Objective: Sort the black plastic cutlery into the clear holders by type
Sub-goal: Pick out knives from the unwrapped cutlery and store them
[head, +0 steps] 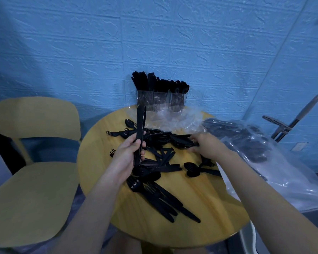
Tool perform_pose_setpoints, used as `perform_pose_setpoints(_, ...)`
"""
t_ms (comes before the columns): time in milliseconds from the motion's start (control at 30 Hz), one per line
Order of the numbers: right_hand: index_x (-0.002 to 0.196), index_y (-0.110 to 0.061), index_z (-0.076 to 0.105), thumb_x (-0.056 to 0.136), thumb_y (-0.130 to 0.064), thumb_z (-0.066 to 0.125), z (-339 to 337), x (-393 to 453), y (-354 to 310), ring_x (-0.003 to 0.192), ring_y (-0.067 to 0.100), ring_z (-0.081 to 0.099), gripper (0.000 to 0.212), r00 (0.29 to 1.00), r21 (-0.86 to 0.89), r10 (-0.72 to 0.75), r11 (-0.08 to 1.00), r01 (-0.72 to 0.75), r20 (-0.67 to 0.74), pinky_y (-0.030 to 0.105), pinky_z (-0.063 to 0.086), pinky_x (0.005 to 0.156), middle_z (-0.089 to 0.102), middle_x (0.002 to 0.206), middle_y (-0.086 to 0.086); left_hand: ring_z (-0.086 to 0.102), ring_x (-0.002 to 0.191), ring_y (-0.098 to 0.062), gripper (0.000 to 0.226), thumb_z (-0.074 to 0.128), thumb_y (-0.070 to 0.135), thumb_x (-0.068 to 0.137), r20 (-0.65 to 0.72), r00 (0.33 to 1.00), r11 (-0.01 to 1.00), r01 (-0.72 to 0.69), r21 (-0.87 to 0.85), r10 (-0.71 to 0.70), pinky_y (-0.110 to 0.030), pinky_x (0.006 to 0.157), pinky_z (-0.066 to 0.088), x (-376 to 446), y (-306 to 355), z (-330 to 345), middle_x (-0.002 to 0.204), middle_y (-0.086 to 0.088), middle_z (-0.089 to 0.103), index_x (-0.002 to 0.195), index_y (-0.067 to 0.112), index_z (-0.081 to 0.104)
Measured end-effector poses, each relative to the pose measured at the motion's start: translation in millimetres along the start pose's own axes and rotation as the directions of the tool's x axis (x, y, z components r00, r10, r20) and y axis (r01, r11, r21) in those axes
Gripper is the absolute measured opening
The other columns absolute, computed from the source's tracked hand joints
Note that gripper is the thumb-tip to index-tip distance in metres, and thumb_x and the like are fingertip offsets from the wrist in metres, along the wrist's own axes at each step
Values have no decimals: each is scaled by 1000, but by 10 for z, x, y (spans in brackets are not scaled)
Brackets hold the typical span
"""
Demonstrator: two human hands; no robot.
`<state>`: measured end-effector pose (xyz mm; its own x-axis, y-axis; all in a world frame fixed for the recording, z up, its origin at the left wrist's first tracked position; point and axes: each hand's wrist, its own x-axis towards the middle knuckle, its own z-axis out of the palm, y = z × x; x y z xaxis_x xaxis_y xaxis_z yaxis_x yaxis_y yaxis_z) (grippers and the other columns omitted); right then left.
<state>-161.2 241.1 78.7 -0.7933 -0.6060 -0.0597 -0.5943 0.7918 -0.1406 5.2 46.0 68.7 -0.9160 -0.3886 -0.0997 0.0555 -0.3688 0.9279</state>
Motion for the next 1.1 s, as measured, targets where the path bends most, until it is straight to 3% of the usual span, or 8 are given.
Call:
perform_pose_setpoints(133, 131, -18, 54, 88, -29, 66, 121, -25, -106, 120, 23, 48, 46, 993, -3, -115, 993, 115, 29, 35, 40, 101, 50, 133, 5, 47, 59, -8, 33, 38, 6, 100, 2, 1000, 1000, -1, 0, 1, -21, 56, 43, 22, -8, 28, 72, 4, 54, 128, 13, 55)
perform_pose_setpoints(233, 121, -21, 62, 86, -29, 68, 86, -51, -180, 107, 16, 56, 36, 982, 122, -179, 978, 171, 57, 32, 44, 97, 57, 124, 2, 47, 59, -9, 32, 39, 6, 101, 6, 1000, 1000, -16, 12, 16, -22, 57, 42, 42, 7, 47, 72, 4, 55, 128, 12, 55)
perform_pose_setpoints(333, 106, -19, 70, 88, -23, 66, -24, -56, -138, 98, 13, 60, 19, 993, 315, -116, 942, 113, -9, 24, 46, 86, 67, 109, 0, 47, 58, -8, 31, 38, 6, 101, 3, 1000, 1000, -21, 9, 21, -21, 55, 42, 65, 25, 64, 72, 4, 55, 127, 12, 55)
perform_pose_setpoints(467, 109, -14, 68, 89, -17, 65, -105, 2, -52, 99, 16, 60, 20, 994, 283, -4, 958, 35, -107, 22, 42, 79, 65, 105, 1, 48, 56, -7, 31, 38, 6, 101, 6, 1000, 1000, -17, -1, 17, -20, 53, 43, 83, 27, 64, 69, 5, 55, 125, 12, 56)
perform_pose_setpoints(600, 125, -19, 60, 85, -36, 69, -13, 65, -140, 108, 17, 57, 44, 997, 200, -42, 979, 27, 69, 27, 45, 91, 61, 117, -1, 48, 57, -7, 31, 38, 5, 101, 1, 1000, 1000, -7, -4, 7, -20, 53, 43, 96, 9, 57, 70, 5, 55, 125, 13, 56)
perform_pose_setpoints(733, 112, -19, 67, 89, -33, 65, 39, 89, -194, 104, 16, 58, 27, 987, 207, -90, 977, 60, 136, 27, 46, 91, 64, 106, -2, 47, 57, -7, 31, 38, 6, 100, 2, 1000, 1000, -5, 1, 5, -21, 54, 43, 104, 6, 36, 69, 6, 56, 125, 13, 56)
perform_pose_setpoints(900, 97, -14, 68, 88, -25, 67, -32, 104, -158, 73, 6, 55, 14, 995, 316, -99, 945, 87, 22, 19, 41, 66, 60, 83, -6, 48, 57, -7, 31, 39, 6, 100, 0, 1000, 1000, -5, 8, 5, -21, 55, 43, 120, 22, -2, 68, 6, 56, 125, 13, 56)
perform_pose_setpoints(1100, 89, -18, 67, 87, -18, 67, -132, 103, -99, 84, 12, 59, 2, 996, 566, -36, 821, 75, -79, 17, 42, 75, 65, 86, -1, 47, 58, -7, 32, 38, 6, 101, 2, 1000, 1000, -5, 4, 5, -21, 55, 43, 117, 3, -9, 70, 5, 54, 128, 11, 54)
